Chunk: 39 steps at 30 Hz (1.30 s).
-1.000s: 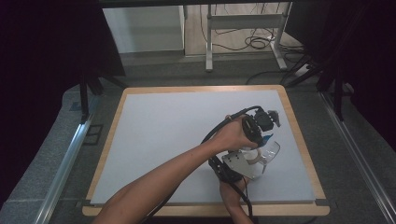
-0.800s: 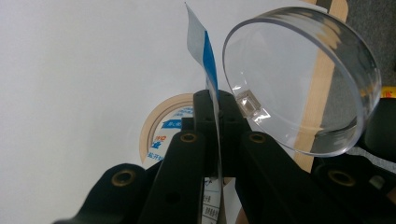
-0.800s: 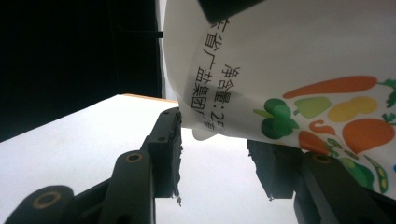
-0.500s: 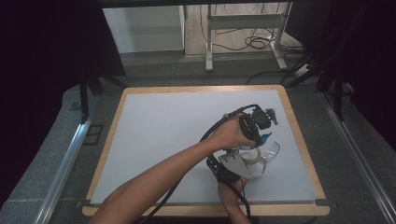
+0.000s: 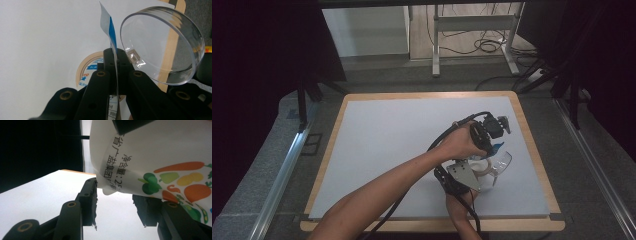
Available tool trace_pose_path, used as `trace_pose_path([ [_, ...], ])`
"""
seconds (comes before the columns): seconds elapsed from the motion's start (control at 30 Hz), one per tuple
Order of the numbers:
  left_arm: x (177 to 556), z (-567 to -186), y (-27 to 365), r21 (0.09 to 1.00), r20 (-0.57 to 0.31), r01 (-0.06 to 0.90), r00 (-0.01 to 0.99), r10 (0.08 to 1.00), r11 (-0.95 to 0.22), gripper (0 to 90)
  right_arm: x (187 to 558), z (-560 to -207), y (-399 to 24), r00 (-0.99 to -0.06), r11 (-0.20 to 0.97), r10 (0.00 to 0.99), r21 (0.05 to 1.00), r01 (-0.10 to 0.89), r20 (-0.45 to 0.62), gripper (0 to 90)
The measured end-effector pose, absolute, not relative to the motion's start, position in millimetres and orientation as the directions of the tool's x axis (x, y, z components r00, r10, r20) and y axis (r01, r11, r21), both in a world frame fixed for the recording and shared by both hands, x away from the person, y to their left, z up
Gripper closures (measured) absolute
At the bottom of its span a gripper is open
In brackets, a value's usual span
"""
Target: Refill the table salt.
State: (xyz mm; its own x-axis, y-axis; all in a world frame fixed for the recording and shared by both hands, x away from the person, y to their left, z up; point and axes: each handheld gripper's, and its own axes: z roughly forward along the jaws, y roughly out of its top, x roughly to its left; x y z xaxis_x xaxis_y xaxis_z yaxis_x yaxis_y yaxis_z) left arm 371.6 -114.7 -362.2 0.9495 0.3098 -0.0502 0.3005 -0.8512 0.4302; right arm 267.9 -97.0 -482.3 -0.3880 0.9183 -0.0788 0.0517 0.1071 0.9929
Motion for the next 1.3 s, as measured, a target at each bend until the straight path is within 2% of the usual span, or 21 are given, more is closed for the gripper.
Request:
trace_pose_path([
  [1.3,372.6,-365.5,-121.6,0.417,-0.054,0.295,0.952,0.300,-0.860,90.0,268.0,-481.2,-100.5,-0.366,0.110,0.926,0.993,0.032,-0.091,55.6],
])
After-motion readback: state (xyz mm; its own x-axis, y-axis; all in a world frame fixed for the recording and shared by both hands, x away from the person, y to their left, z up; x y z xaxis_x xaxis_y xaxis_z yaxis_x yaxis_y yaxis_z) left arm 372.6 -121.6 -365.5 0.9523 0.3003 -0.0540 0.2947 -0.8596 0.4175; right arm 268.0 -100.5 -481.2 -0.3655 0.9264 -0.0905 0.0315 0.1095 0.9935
